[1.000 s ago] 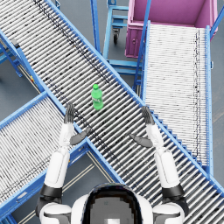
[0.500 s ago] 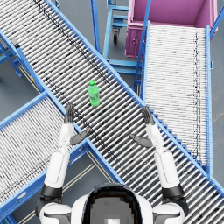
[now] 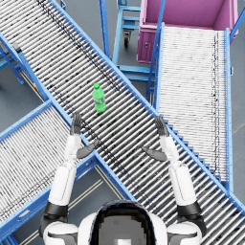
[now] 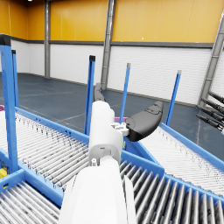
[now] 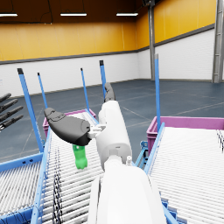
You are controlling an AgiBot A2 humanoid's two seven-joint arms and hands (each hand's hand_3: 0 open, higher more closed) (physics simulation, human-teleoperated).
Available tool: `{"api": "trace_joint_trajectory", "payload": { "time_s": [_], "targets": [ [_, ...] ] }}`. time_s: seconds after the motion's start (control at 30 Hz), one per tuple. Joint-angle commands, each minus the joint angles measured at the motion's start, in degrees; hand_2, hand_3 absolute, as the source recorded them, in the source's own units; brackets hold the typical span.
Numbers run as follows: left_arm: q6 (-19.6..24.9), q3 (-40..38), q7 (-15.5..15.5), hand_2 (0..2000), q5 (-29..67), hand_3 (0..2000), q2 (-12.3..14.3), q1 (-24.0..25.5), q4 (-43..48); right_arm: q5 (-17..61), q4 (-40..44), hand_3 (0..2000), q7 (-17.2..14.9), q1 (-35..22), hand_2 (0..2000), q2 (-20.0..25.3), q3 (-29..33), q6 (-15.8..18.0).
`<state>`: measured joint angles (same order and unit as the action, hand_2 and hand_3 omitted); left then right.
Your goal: Pick up the oil and place it on the left assembly line, put the cola on the right, and keep Sprite still
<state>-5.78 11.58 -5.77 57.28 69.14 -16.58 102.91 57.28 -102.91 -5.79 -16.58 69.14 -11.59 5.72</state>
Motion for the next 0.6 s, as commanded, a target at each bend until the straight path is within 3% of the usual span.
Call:
{"api": "trace_joint_trajectory", "payload": {
  "time_s": [0.03, 0.6],
  "targets": [
    [0.00, 0.00, 0.00, 0, 0.00, 0, 0.00, 0.00, 0.00, 0.00, 0.00, 0, 0.00, 0.00, 0, 0.00, 0.00, 0.00],
    [0.00, 0.00, 0.00, 0, 0.00, 0, 0.00, 0.00, 0.00, 0.00, 0.00, 0, 0.00, 0.00, 0, 0.00, 0.00, 0.00]
  ]
}}
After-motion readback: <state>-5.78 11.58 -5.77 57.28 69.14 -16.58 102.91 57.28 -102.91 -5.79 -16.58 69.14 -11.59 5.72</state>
